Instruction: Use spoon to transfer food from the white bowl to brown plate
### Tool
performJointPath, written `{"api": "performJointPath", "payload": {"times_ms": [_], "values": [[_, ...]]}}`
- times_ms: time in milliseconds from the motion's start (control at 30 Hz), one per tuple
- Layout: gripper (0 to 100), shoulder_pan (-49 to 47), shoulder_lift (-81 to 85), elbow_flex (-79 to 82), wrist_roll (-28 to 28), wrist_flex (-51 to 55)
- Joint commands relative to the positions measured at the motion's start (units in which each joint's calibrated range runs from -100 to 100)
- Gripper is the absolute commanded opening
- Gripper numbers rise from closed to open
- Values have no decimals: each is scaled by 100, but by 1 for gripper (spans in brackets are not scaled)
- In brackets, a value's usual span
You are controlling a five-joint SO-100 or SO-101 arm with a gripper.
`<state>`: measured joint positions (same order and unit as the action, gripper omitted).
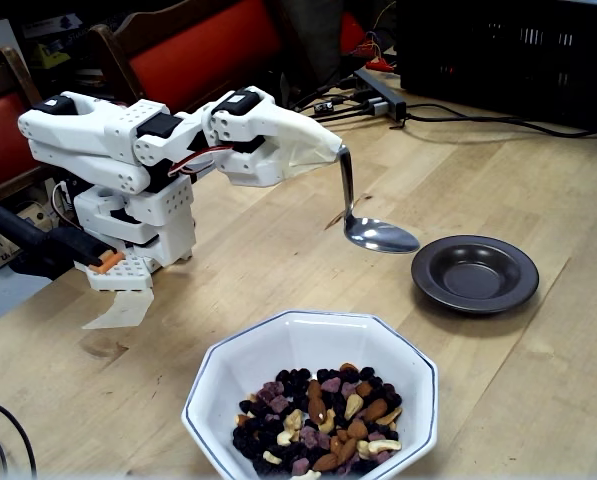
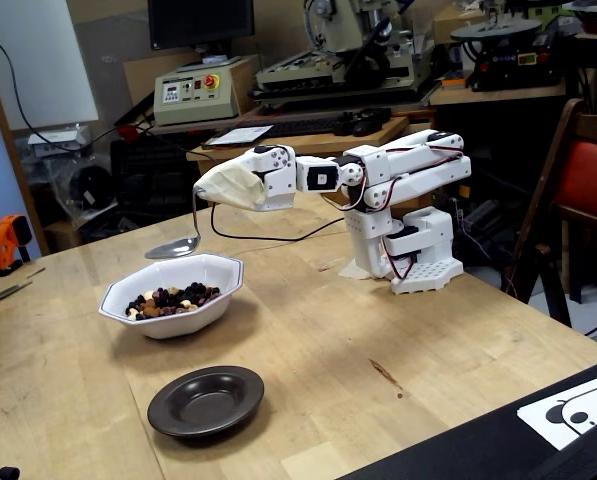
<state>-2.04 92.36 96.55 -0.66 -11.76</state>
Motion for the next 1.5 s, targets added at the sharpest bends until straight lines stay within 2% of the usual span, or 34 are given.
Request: {"api": "performJointPath", "payload": {"times_ms": [0,833,1100,1467], "values": [[2,-25,20,-71,-20,-10],[2,-25,71,-133,-24,-17],[2,-33,-23,-1080,-24,-10],[2,19,-665,-1266,-24,-2]]}}
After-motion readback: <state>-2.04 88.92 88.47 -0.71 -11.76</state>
